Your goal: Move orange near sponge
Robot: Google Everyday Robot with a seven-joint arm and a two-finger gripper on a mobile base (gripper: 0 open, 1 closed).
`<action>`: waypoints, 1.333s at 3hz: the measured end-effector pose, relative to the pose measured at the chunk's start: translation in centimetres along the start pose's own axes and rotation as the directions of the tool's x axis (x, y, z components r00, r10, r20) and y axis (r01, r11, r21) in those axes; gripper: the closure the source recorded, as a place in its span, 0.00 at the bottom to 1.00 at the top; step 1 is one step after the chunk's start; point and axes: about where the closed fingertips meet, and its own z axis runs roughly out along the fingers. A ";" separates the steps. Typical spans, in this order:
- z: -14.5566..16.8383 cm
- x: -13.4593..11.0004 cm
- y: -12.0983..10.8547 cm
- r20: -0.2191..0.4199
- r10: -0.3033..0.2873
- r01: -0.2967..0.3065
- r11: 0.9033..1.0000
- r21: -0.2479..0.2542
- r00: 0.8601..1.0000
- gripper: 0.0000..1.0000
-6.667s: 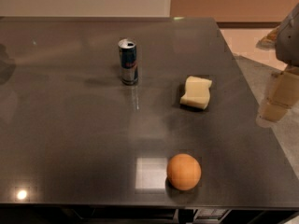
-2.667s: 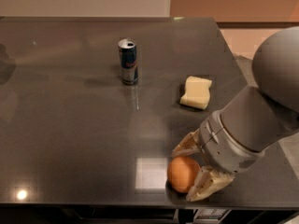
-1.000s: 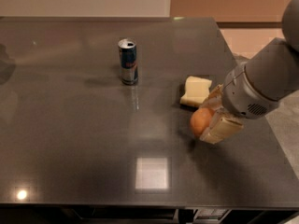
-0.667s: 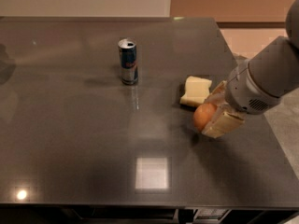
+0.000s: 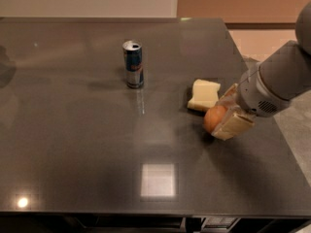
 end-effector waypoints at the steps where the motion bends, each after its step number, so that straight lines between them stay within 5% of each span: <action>1: 0.6 0.3 -0.3 0.006 0.011 -0.011 1.000 -0.009 1.000 0.36; 2: 1.0 0.7 -0.5 0.009 0.020 -0.020 1.000 -0.017 1.000 0.12; 3: 1.0 0.6 -0.4 0.008 0.018 -0.017 1.000 -0.018 1.000 0.00; 4: 1.0 0.6 -0.4 0.008 0.018 -0.017 1.000 -0.018 1.000 0.00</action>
Offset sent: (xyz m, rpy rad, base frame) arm 0.0095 -0.0085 -0.0157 0.0259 0.0305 -0.0193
